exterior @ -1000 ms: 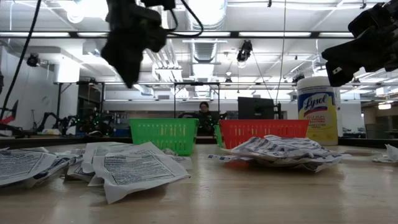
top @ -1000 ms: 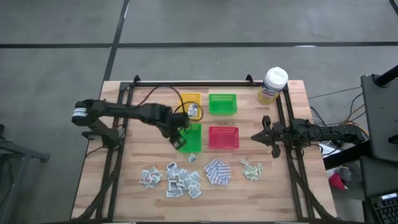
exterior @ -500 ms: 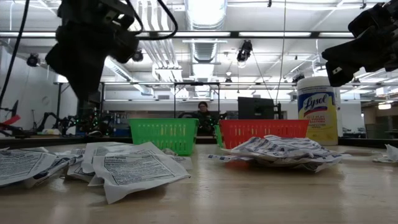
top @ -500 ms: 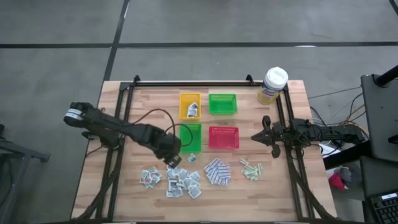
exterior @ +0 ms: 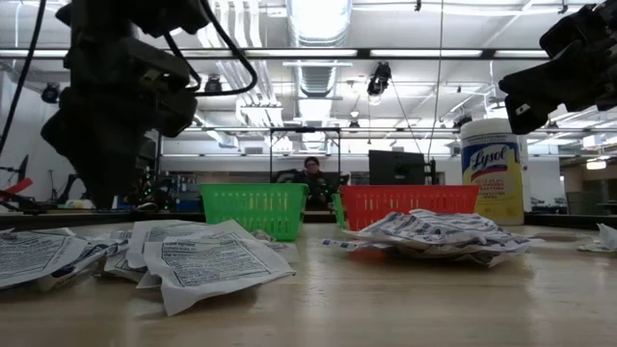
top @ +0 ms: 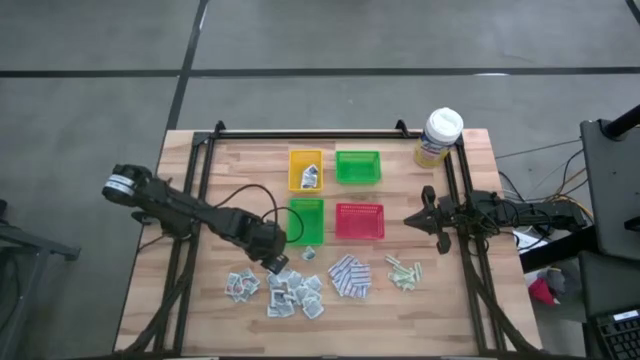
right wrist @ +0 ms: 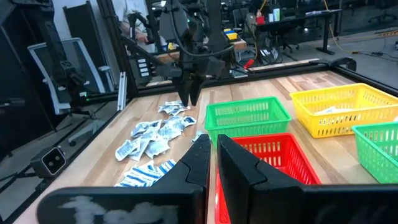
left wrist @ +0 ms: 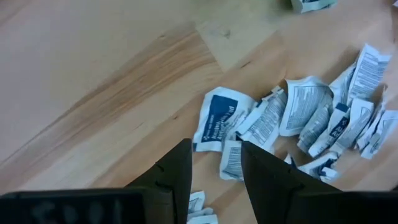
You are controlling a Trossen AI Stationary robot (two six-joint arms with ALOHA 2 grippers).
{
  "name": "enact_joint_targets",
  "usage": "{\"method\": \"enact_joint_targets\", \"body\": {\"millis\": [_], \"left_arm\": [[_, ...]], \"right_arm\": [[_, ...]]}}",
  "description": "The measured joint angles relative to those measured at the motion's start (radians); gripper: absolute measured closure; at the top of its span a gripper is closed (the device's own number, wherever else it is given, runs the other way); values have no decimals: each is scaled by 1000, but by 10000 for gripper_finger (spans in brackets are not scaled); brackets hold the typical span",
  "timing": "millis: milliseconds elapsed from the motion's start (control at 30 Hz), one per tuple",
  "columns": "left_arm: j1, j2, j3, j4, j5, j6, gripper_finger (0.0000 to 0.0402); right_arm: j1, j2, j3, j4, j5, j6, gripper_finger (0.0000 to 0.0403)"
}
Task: Pick & Place First Aid Supplies
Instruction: Put the blue alcohol pad into the yellow bin
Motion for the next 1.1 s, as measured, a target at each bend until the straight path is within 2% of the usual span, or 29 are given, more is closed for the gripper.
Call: {"method": "enact_joint_targets", "body": {"millis": [267, 567, 800, 1100], "left_arm": [[-26, 18, 12, 28, -61, -27, 271], [-40, 139, 105, 24, -73, 24, 271], [-52, 153, 139, -66, -105, 34, 271], [-55, 180, 136, -68, -133, 35, 271]], "right_arm": [[0, 0, 0, 0, 0, 0, 374], [0, 0, 0, 0, 0, 0, 374], [0, 0, 0, 0, 0, 0, 374], [0, 0, 0, 0, 0, 0, 374]]}}
